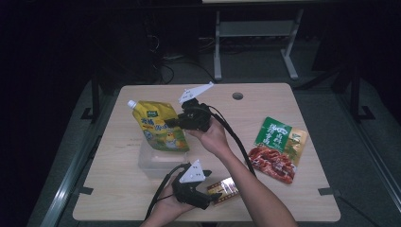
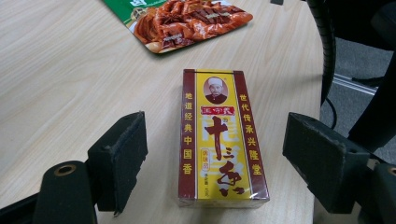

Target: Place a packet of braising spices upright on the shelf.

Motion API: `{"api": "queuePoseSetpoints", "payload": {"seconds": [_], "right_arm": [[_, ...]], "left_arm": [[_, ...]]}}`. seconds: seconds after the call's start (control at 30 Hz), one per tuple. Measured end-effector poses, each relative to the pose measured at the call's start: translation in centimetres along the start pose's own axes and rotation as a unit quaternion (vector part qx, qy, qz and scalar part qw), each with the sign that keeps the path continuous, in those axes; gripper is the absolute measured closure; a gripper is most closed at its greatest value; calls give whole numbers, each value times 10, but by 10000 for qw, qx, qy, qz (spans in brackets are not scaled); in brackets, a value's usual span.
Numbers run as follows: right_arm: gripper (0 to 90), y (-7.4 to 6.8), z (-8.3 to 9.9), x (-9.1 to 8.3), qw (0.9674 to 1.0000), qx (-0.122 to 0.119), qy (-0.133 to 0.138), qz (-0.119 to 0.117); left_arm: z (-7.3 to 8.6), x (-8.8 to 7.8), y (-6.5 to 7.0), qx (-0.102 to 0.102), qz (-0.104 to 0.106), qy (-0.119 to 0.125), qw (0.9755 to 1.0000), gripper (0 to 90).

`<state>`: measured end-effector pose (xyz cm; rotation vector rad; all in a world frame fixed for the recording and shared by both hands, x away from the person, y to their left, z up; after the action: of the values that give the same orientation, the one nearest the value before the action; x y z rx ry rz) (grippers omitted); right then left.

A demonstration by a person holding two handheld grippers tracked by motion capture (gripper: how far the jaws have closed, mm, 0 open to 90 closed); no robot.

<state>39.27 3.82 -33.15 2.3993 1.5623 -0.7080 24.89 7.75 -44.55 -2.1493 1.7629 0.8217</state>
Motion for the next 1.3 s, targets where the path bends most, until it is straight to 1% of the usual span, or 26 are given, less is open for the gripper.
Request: {"api": "queuePoseSetpoints", "payload": {"seconds": [0.27,0.33,0.43,0.57,0.6,0.63,0.67,0.77,0.8,0.87,1.0,1.07,1.1,1.13,1.23,1.3], "right_arm": [[898,-4,4,12,9999,62,-62,-73],[898,-4,4,13,9999,41,-58,-73],[898,-5,6,16,9999,84,-59,-92],[898,-5,11,19,9999,120,-33,-56],[898,-3,15,22,9999,138,-20,-83],[898,-3,15,22,9999,138,-20,-83],[898,-4,19,23,9998,182,-43,-58],[898,-3,21,24,9998,218,-7,-16],[898,-2,23,23,9995,294,62,-18],[898,-3,24,23,9995,320,77,6],[897,-5,26,25,9994,327,62,20],[896,-7,30,27,9995,314,23,99],[896,-7,30,27,9995,314,23,99],[895,-7,31,28,9994,325,-3,92],[893,-7,39,31,9994,295,-106,124],[892,-6,42,30,9994,321,-70,95]], "left_arm": [[1,0,1,-64,15,30,10000,212],[1,-1,1,-58,17,23,10000,212],[1,0,1,-34,11,17,10000,213],[2,0,2,-7,16,-14,10000,215],[2,0,2,-35,22,5,10000,217],[2,0,2,-35,22,5,10000,217],[2,1,3,-36,42,6,10000,217],[2,2,3,-23,56,-6,10000,217],[2,2,3,-27,61,-3,10000,217],[2,1,3,-29,51,14,10000,218],[2,1,3,-53,51,51,10000,218],[2,0,2,-6,39,39,10000,218],[2,1,2,-27,42,47,10000,218],[2,1,3,-72,44,47,10000,219],[2,1,3,-65,43,38,10000,218],[2,1,3,-54,42,25,10000,218]]}}
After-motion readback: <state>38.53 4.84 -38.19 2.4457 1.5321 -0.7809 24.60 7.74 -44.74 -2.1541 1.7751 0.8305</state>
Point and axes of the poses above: each handheld gripper's, and its own axes: x roughly forward along the jaws, z roughly out of its underside, y roughly to its right, the point moved 3 cm from there along x, roughly forward along the jaws, and after that the axes turned 9 degrees about z, right-handed, at the moved point
